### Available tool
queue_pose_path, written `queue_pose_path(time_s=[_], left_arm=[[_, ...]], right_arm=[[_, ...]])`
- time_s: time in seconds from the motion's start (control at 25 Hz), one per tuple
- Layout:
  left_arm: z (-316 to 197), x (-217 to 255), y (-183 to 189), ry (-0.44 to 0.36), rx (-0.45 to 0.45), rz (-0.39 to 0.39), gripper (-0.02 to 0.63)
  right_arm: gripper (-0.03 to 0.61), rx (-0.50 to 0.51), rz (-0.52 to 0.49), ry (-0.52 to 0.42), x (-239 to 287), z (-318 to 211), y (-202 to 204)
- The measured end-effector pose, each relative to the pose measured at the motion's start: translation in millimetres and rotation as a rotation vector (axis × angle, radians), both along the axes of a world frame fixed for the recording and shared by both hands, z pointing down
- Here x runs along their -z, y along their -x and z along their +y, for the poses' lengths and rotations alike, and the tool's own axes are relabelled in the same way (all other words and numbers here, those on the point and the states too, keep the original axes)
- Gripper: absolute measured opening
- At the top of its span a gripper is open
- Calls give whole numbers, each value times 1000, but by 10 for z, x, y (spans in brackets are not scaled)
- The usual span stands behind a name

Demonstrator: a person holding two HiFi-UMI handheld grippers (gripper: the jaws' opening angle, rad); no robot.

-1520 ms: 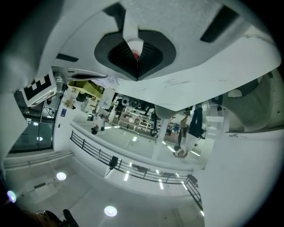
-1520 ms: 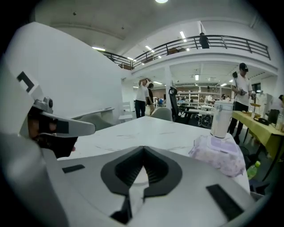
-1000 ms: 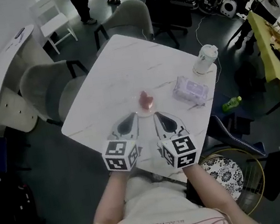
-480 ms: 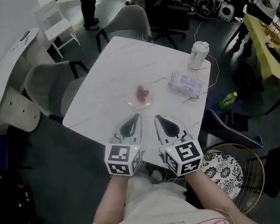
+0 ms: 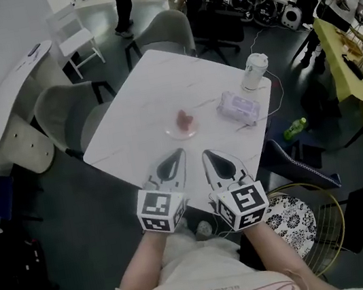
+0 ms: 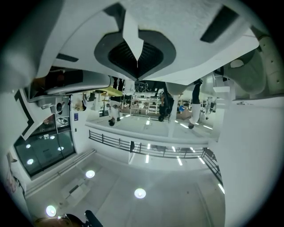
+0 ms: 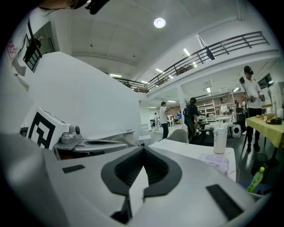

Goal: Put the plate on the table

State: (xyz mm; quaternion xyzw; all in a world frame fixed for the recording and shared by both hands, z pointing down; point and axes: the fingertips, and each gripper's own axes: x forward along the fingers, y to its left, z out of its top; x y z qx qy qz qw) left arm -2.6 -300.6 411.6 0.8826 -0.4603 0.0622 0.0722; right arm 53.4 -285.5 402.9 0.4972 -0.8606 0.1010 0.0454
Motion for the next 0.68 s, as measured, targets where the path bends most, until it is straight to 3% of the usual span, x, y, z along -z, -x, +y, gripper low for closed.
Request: queue_pose_path(time_s=[0.28, 0.68], left_arm=[[81, 138, 14, -55, -21, -20, 5], [93, 299, 35, -77, -41, 8, 5]], right_arm=[[2, 10, 25, -20, 67, 21, 126], [2, -2, 11, -42, 174, 46, 138]])
